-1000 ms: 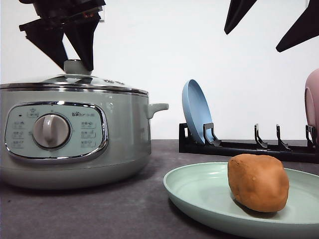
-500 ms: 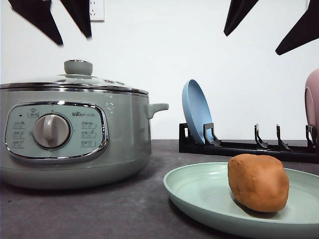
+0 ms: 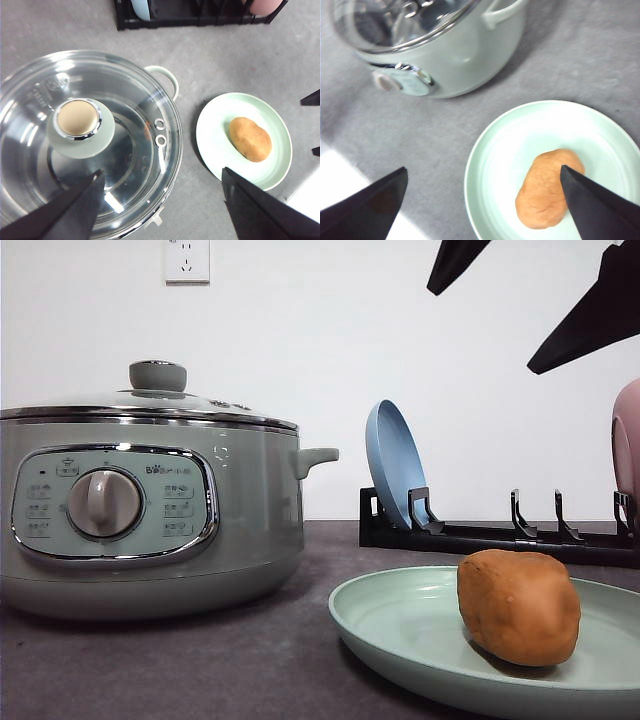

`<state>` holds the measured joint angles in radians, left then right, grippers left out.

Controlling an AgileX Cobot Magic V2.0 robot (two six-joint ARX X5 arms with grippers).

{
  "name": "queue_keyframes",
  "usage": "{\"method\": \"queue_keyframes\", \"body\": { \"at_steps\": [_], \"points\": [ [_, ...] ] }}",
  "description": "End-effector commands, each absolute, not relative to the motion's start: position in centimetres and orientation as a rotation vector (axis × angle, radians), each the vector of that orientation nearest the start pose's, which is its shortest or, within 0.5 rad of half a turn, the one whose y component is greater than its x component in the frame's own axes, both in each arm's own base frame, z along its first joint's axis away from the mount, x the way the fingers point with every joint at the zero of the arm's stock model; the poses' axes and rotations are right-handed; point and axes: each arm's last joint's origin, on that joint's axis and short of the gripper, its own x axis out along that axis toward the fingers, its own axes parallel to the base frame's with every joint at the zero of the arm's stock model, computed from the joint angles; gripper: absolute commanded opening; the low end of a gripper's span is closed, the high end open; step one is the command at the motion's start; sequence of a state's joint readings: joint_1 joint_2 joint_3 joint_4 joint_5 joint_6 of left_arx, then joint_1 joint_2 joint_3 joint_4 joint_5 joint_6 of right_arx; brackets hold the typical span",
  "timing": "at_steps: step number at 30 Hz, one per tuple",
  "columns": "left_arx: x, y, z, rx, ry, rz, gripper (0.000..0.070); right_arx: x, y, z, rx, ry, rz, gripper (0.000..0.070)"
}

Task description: Transfer potato from steamer to green plate

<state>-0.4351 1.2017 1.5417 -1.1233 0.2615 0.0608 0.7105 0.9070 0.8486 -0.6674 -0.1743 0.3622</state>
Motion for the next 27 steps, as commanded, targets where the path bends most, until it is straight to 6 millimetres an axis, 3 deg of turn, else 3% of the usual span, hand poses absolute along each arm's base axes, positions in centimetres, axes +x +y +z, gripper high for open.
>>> {"method": "queue_keyframes", "body": {
  "at_steps": [1, 2, 4, 5, 7, 27],
  "points": [
    [18.13, -9.37, 42.64, 0.118, 0.753, -0.691, 0.0406, 13.16, 12.19, 29.82, 0.118, 0.843, 0.727, 0.0611],
    [18.05, -9.33, 42.69, 0.118, 0.75, -0.692, 0.033, 13.16, 12.19, 29.82, 0.118, 0.843, 0.727, 0.0591],
    [18.0, -9.31, 42.71, 0.118, 0.749, -0.691, 0.0125, 13.16, 12.19, 29.82, 0.117, 0.843, 0.727, 0.043],
    [17.97, -9.3, 42.68, 0.118, 0.754, -0.691, 0.0033, 13.16, 12.19, 29.82, 0.117, 0.842, 0.727, 0.028],
    [17.9, -9.26, 42.59, 0.12, 0.766, -0.69, 0.0005, 13.18, 12.2, 29.83, 0.109, 0.837, 0.73, 0.0001],
    [17.91, -9.27, 42.6, 0.12, 0.765, -0.69, 0.0004, 13.21, 12.23, 29.9, 0.104, 0.826, 0.736, 0.0008]
  ]
}}
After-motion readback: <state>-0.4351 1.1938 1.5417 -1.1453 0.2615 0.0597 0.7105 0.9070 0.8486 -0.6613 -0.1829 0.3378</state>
